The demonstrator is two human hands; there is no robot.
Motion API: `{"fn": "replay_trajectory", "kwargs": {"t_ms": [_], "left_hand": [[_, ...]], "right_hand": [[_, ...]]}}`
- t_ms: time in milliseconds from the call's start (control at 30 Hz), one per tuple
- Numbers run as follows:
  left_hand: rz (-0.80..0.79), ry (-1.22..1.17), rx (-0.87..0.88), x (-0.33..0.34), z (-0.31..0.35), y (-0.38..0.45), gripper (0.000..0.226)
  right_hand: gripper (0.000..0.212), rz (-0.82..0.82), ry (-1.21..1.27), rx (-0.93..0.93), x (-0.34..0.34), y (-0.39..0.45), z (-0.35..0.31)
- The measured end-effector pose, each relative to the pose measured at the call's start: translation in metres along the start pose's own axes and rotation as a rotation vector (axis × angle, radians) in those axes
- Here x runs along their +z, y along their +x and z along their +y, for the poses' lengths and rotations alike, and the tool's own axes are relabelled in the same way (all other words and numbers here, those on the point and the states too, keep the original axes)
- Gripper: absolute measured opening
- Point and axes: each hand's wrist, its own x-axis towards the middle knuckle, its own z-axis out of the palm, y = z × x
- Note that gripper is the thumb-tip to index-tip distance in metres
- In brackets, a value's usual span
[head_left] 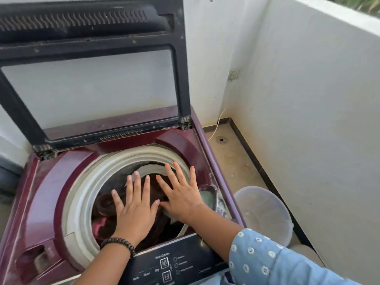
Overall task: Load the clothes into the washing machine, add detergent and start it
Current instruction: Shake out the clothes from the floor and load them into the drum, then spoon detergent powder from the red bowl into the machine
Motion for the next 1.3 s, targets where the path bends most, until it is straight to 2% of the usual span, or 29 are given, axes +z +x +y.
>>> {"fn": "replay_trajectory", "kwargs": {"t_ms": [200, 400, 800, 967, 1100, 1233, 1300], "left_hand": [[0.016, -0.027, 0.012, -0.019, 0.036, 0.002, 0.072], [0.148, 0.024, 0.057, -0.025, 0.084, 0.016, 0.073], [0.146, 0.126, 0.184, -0.032, 0.2, 0.04, 0.078], [0.164, 0.107, 0.317, -0.025, 0.275, 0.048, 0.089], [0.14, 0.09, 0.424, -0.031, 0.336, 0.056, 0.081], [0.15, 0.044, 0.581, -0.036, 0.401, 0.057, 0.097], [0.177, 0.053, 0.645, -0.039, 0.433, 0.055, 0.096]], "right_hand": [[0.072, 0.03, -0.023, 0.044, -0.019, -0.021, 0.028], [0.071, 0.095, 0.04, 0.105, -0.037, -0.047, 0.079], [0.079, 0.105, 0.158, 0.326, -0.029, -0.111, 0.193], [0.078, 0.144, 0.177, 0.458, -0.02, -0.153, 0.256], [0.085, 0.188, 0.198, 0.559, -0.019, -0.186, 0.297], [0.094, 0.229, 0.212, 0.694, -0.016, -0.226, 0.339], [0.095, 0.251, 0.213, 0.782, -0.015, -0.248, 0.358]]}}
